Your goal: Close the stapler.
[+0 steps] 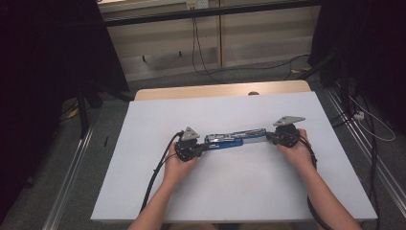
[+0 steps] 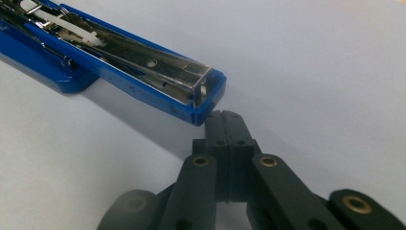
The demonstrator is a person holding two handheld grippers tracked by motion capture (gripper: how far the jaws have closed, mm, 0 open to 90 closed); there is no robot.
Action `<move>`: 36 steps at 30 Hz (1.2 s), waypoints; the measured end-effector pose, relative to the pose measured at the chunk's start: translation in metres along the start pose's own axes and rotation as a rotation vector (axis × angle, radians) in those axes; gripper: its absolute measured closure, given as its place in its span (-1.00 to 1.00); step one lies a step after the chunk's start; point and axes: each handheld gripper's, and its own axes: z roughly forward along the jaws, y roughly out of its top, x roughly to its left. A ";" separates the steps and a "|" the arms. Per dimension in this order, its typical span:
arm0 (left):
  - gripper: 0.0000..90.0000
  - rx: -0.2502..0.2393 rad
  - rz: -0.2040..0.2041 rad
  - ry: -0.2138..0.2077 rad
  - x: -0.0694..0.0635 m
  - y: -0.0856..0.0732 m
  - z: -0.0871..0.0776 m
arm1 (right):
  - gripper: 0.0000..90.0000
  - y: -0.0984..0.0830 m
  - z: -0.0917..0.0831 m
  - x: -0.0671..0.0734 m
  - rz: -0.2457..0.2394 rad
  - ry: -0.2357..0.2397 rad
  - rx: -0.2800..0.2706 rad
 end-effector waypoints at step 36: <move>1.00 0.006 -0.014 -0.004 -0.001 -0.001 0.002 | 0.96 0.016 0.002 0.019 -0.028 0.080 -0.050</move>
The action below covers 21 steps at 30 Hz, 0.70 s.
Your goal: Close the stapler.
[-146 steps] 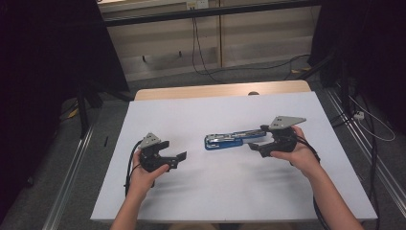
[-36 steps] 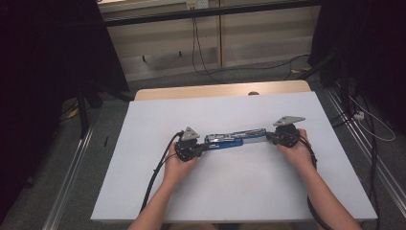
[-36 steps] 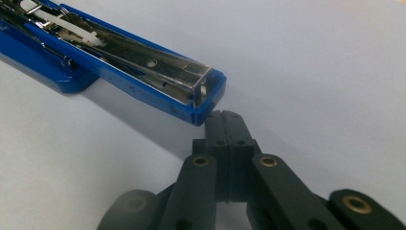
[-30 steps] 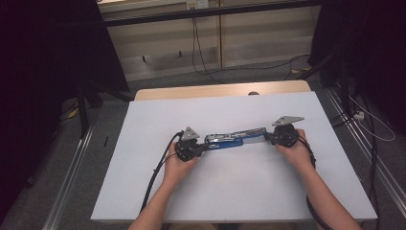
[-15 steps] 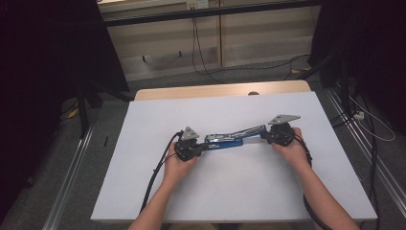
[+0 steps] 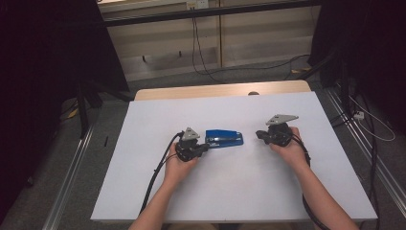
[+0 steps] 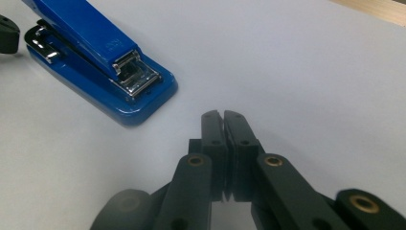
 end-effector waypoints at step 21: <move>-0.04 -0.121 -0.054 -0.059 0.000 0.004 -0.041 | 0.00 -0.013 -0.029 0.027 0.051 0.041 -0.089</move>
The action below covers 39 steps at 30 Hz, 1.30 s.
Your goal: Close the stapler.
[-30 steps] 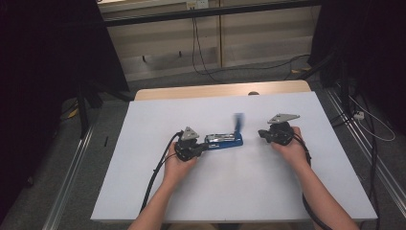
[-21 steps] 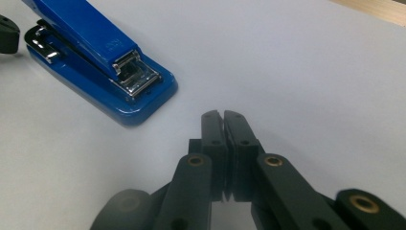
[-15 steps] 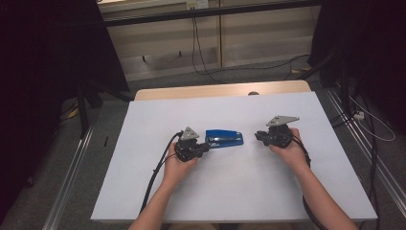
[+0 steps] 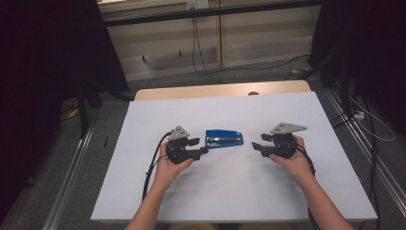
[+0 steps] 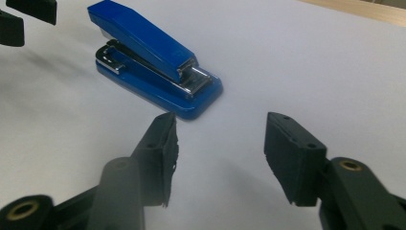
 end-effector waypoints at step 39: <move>-0.72 0.006 -0.025 0.063 0.010 -0.020 -0.052 | -0.53 -0.042 -0.054 0.018 0.023 -0.004 -0.002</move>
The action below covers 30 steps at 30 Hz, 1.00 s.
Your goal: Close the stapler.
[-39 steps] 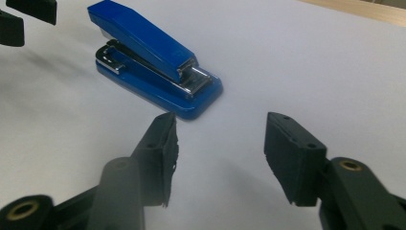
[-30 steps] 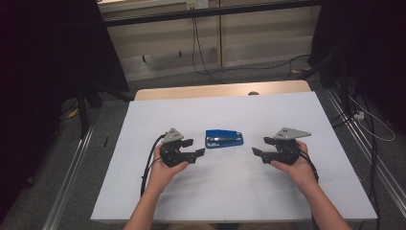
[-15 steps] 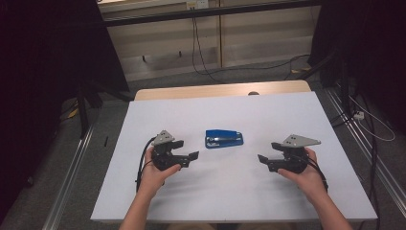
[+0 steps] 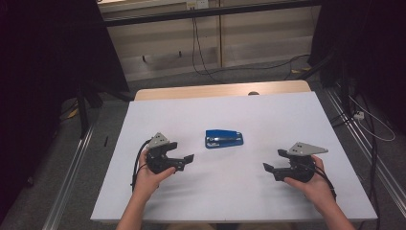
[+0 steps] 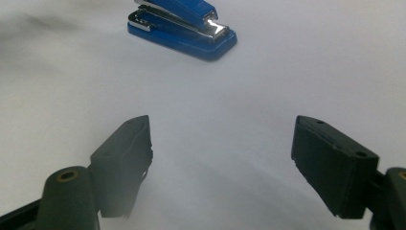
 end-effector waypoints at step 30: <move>-0.75 -0.011 -0.006 0.078 0.021 -0.029 -0.052 | -0.60 -0.011 -0.026 0.002 -0.027 -0.023 -0.016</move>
